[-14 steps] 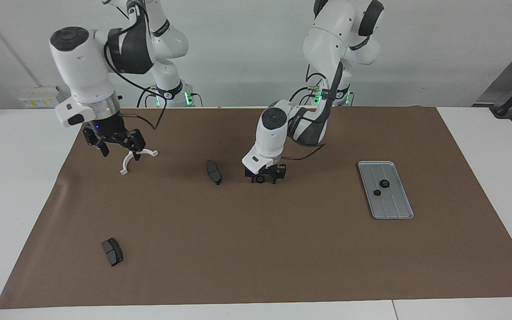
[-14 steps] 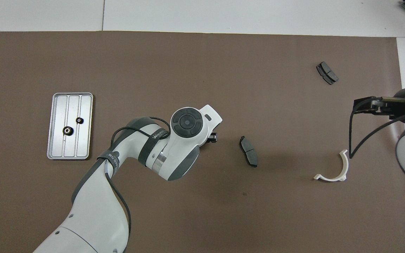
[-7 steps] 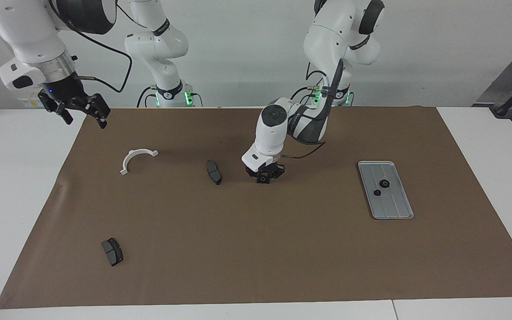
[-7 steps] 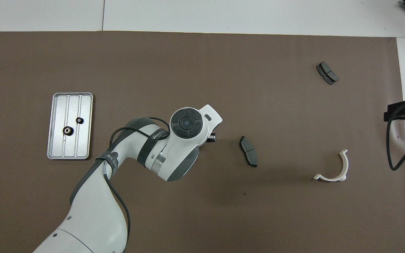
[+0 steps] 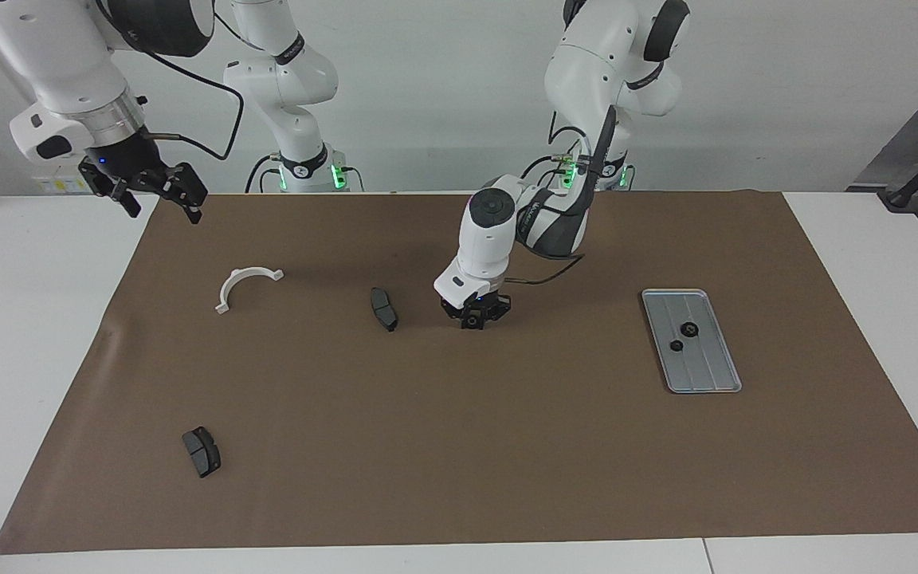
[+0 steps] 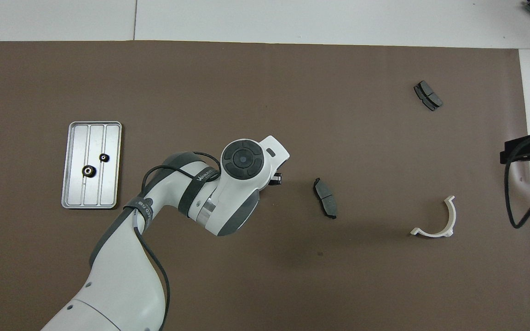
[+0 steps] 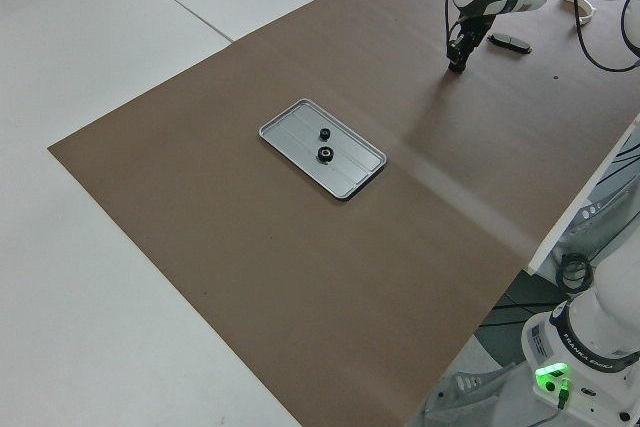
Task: Pick bearing gear from pile to tray
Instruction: 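Lower the last gear onto the tray with the left gripper and open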
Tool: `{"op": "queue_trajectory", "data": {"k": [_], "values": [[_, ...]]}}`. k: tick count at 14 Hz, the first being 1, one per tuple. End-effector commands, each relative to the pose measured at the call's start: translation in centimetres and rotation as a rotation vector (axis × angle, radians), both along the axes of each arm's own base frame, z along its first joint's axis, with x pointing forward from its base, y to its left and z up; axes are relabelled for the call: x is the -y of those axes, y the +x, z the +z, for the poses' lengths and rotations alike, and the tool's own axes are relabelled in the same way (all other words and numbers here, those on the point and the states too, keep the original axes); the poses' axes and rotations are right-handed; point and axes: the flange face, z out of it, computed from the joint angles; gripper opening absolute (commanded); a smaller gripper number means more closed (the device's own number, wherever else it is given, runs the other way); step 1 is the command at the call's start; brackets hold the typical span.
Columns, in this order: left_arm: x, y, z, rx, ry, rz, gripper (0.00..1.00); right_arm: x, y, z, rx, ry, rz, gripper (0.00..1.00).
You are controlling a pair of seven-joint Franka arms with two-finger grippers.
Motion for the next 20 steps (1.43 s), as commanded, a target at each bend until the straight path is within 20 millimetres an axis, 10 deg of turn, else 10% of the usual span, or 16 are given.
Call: {"op": "queue_trajectory", "data": {"k": [1, 5, 11, 15, 19, 20], "values": [[-5.2, 5.4, 3.9, -0.003, 0.02, 0.083, 0.0, -0.7, 0.0, 0.7, -0.011, 0.042, -0.005, 1.0], [-19.8, 11.8, 7.1, 0.008, -0.019, 0.114, 0.0, -0.5, -0.2, 0.3, -0.011, 0.045, -0.004, 1.0], [-37.2, 12.8, 4.9, -0.021, -0.02, -0.05, 0.0, -0.1, -0.4, 0.1, -0.024, 0.047, -0.012, 1.0], [-42.6, 12.1, 4.0, -0.002, -0.018, -0.087, 0.0, -0.7, -0.4, 0.3, -0.021, 0.046, -0.004, 1.0], [-43.9, 11.2, 2.3, 0.083, -0.004, -0.063, 0.01, -0.9, -0.4, 0.3, -0.02, 0.046, -0.001, 1.0], [-43.9, 11.2, 2.4, 0.086, -0.004, -0.058, 0.25, -0.9, -0.4, 0.3, -0.02, 0.046, -0.001, 1.0]]}}
